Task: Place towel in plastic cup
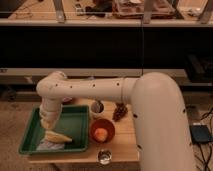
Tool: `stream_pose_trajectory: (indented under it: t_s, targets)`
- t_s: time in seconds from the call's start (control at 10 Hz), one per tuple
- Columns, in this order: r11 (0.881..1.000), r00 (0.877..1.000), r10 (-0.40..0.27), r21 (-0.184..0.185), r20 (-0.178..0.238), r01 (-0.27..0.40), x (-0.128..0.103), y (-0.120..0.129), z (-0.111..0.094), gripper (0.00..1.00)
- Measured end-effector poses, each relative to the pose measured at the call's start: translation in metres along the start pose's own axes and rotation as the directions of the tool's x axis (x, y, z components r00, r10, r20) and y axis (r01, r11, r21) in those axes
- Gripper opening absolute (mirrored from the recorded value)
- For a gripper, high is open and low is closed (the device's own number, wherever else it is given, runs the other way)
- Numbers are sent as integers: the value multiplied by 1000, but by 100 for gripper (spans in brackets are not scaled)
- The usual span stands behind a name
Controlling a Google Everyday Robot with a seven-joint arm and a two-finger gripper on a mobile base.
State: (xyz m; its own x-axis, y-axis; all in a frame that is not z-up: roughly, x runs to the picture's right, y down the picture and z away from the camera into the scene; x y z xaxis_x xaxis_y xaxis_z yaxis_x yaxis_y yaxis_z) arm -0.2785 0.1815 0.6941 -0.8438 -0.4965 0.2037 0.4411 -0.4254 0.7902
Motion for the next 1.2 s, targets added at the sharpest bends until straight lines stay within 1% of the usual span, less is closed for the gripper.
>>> stream_pose_trajectory:
  t_s: [0.1, 0.3, 0.6, 0.7, 0.8, 0.9, 1.0, 1.1, 1.2]
  targets:
    - [1000, 1000, -20, 3, 3, 20, -8, -19, 4, 80]
    - [999, 999, -41, 21, 9, 41, -15, -37, 11, 80]
    - [997, 998, -46, 55, 32, 45, -15, -48, 31, 80]
    - [997, 999, -26, 71, 46, 23, -14, -52, 39, 80]
    - [997, 998, 12, 71, 61, -16, -14, -52, 43, 80]
    - [996, 995, 55, 66, 82, -61, -13, -55, 51, 80]
    - [994, 990, 93, 48, 111, -98, -14, -57, 56, 80]
    - [980, 969, 196, -11, 149, -197, -17, -55, 59, 80]
    - [962, 950, 273, -37, 153, -271, -20, -54, 60, 80]
